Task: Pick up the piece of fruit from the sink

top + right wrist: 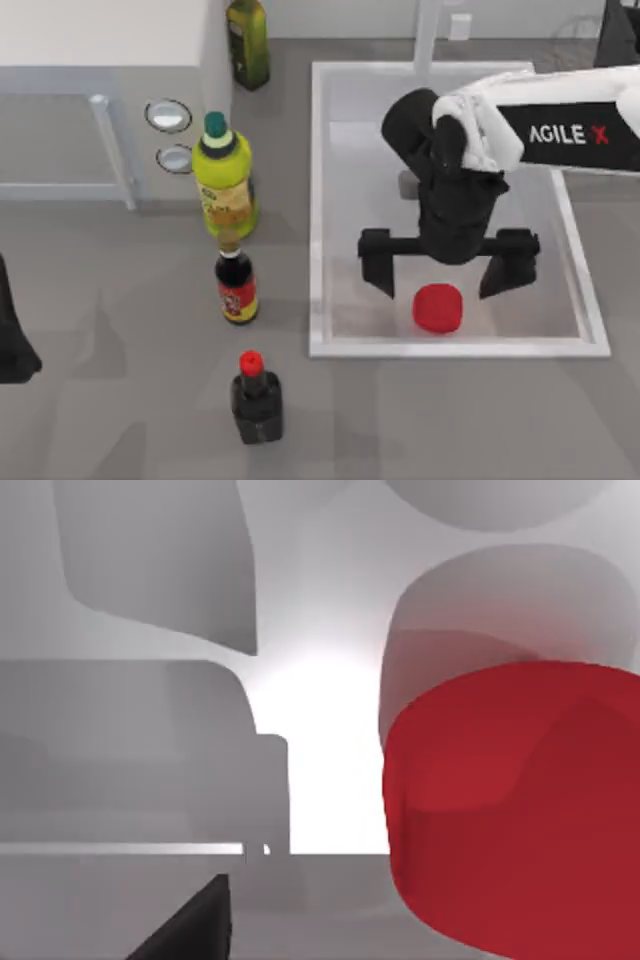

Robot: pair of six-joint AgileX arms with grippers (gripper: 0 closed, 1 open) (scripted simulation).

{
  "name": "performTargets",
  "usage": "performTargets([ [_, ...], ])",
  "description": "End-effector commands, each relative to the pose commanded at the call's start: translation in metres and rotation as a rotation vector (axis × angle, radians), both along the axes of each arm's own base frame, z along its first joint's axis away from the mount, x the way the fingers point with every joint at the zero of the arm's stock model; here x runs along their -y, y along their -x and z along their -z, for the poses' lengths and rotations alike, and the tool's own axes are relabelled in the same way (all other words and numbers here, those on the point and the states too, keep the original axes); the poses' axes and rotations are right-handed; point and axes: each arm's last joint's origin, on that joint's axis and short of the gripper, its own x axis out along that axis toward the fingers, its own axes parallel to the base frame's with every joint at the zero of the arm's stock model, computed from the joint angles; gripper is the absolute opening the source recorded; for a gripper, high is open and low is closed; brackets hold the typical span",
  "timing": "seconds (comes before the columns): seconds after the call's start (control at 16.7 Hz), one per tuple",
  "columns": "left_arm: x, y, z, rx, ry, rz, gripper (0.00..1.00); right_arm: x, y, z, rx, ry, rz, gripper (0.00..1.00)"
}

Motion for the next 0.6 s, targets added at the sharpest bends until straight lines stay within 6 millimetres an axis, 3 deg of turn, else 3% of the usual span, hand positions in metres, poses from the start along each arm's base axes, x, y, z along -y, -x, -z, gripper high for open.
performTargets([
  [0.18,0.0,0.0,0.0,0.0,0.0,0.0,1.0,0.0,0.002,0.049,0.01,-0.006,-0.001,1.0],
  [0.3,0.0,0.0,0.0,0.0,0.0,0.0,1.0,0.002,0.006,0.071,-0.002,0.001,-0.002,1.0],
  [0.6,0.0,0.0,0.0,0.0,0.0,0.0,1.0,0.003,0.008,0.077,-0.007,0.004,-0.002,1.0],
])
